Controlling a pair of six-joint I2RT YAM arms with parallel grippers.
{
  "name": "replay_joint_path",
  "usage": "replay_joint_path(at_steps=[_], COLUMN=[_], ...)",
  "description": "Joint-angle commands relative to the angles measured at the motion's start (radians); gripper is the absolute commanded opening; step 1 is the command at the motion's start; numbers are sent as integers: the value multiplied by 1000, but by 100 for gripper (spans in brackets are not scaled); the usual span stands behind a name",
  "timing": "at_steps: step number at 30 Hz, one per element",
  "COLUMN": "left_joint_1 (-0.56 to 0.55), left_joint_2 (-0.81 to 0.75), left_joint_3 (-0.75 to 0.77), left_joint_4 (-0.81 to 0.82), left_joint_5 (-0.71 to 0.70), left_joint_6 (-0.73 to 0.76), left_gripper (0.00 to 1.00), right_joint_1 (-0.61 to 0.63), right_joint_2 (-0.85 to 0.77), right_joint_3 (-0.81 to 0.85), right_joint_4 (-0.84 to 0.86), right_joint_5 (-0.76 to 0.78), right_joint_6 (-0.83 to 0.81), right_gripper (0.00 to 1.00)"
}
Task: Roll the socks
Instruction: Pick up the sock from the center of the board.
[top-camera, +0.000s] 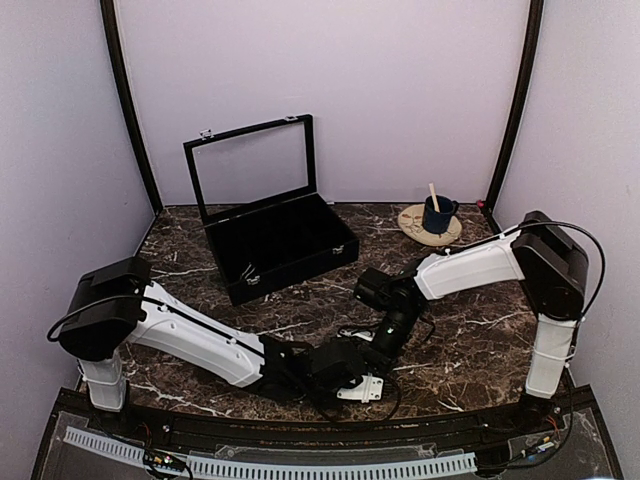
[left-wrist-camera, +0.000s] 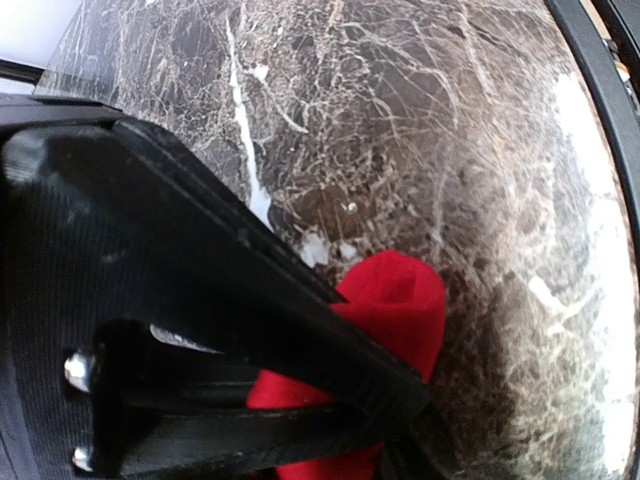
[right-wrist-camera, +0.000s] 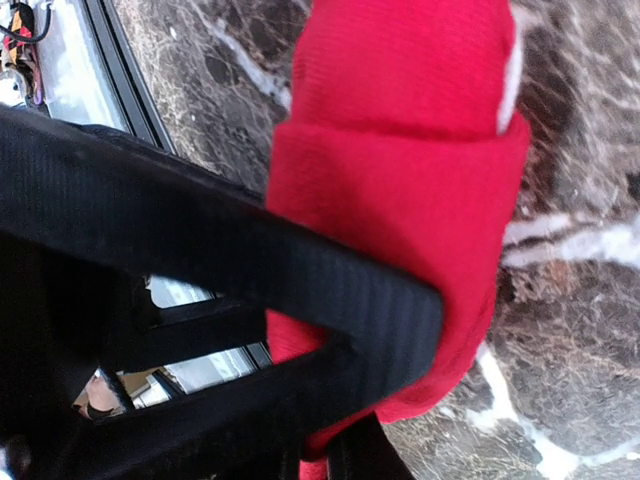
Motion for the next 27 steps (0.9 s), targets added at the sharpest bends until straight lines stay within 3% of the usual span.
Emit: replay_joint_path(at_steps=[1,5,6,13,18,21,27], left_joint_1=[19,27,32,65,86,94,122], left_joint_2=[92,118,127,155,152,149,133], left_joint_3=[4,25,34,60,69,88,116], left_joint_4=[-152,-217,-248,-353,-391,-421,-467], left_joint_5=[57,103,117,215,257,287,322], left_joint_6=[-5,-27,-40,-120,-188,-215,-278], left_gripper=[30,2,0,0,0,0,0], right_joint_1=[4,5,4,2,-9,-23,-72], right_joint_2=[18,18,19,7,-24,-49,-133], right_joint_3=[22,23,23,26,12,-12,-81], right_joint_4=[11,11,10,7,16,31,84], right_joint_5=[-63,-66,-66,-30,8,27,59], right_joint_6=[-8,-8,-8,1,27,47,99], right_gripper=[0,0,0,0,27,35,41])
